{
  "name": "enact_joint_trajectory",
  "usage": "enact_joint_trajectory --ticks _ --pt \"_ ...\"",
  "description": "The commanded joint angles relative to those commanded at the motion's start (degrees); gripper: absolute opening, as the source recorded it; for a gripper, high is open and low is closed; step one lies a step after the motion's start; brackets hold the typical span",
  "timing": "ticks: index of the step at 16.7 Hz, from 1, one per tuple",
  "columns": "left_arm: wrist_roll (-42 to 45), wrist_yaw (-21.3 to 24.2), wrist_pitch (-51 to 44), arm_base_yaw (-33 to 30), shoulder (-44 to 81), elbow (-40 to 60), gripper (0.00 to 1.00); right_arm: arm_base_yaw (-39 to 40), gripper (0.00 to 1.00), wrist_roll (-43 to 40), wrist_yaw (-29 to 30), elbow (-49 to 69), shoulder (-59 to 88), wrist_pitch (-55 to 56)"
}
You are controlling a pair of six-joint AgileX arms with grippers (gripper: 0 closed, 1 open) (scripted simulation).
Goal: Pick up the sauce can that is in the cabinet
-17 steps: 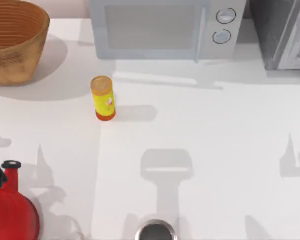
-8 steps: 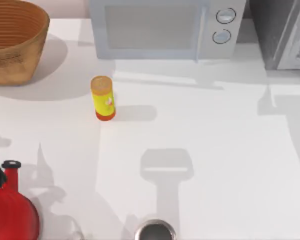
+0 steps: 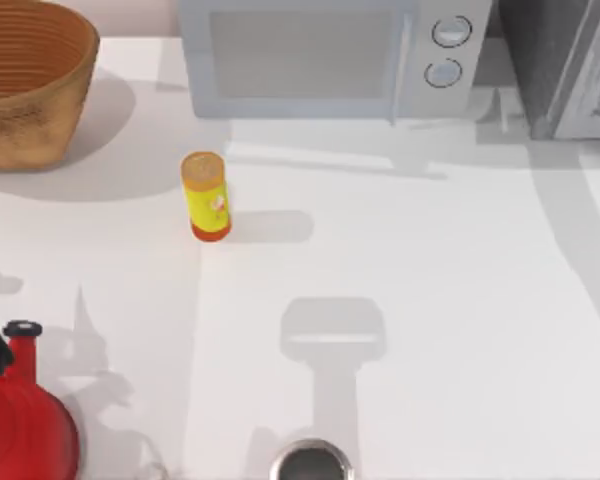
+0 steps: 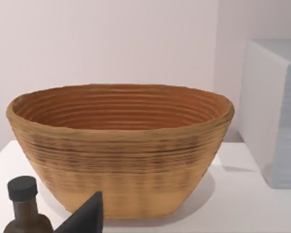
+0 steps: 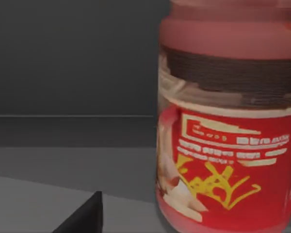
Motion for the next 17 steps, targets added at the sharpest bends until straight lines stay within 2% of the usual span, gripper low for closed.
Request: enact_joint_trajectory --ticks 4,17 --pt "0.0 0.0 0.0 0.0 0.0 0.0 1.0 0.62 1.0 0.03 0.68 5.93 4.39 -1.29" --pt "0.0 0.0 0.0 0.0 0.0 0.0 1.0 -2.24 1.0 0.3 -1.73 6.15 5.13 -0.83"
